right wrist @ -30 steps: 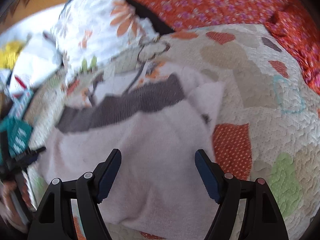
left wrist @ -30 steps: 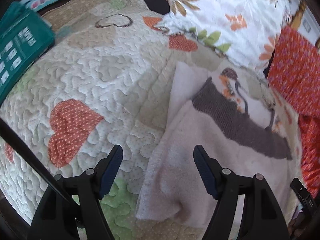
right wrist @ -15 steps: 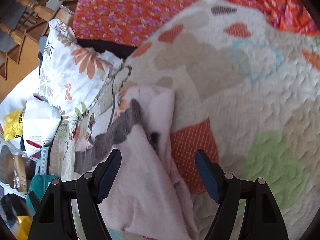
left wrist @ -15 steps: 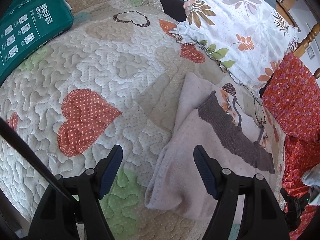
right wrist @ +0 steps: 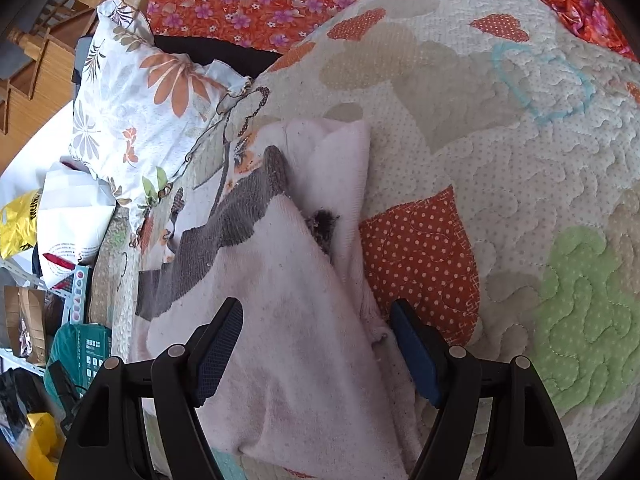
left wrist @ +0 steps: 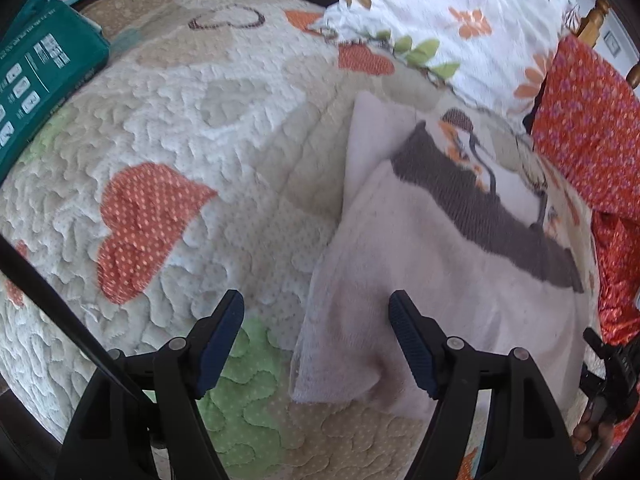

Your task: Fold small clothes

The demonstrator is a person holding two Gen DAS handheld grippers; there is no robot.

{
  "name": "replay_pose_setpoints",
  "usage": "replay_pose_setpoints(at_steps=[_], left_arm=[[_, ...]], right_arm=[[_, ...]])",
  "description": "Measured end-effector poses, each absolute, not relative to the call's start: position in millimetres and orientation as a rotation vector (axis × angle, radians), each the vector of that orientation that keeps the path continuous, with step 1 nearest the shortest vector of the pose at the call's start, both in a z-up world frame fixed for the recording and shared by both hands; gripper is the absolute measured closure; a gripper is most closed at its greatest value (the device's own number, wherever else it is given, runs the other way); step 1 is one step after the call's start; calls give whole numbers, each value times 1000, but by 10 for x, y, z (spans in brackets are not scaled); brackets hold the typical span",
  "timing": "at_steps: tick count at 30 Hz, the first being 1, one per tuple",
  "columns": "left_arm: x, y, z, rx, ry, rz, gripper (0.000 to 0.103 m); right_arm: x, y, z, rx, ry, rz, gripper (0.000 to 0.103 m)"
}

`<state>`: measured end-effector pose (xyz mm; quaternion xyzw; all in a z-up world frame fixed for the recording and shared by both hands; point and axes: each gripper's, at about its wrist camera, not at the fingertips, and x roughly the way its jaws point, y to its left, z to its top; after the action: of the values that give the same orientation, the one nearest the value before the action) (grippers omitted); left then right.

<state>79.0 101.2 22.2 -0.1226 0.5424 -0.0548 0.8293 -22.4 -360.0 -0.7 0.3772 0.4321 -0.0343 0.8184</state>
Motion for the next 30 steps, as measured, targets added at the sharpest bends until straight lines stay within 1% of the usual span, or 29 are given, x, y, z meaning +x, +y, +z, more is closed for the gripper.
replay_pose_setpoints(at_steps=[5, 15, 22, 30], left_arm=[[756, 948, 237, -180, 1132, -88, 29], [644, 728, 381, 60, 1022, -22, 29], [621, 692, 419, 94, 994, -11, 29], [625, 743, 454, 47, 1000, -17, 29]], right_arm=[[-212, -3571, -19, 794, 928, -78, 23], [-203, -3509, -26, 765, 928, -91, 22], [-201, -3527, -48, 792, 899, -63, 21], [-180, -3594, -119, 867, 815, 7, 20]])
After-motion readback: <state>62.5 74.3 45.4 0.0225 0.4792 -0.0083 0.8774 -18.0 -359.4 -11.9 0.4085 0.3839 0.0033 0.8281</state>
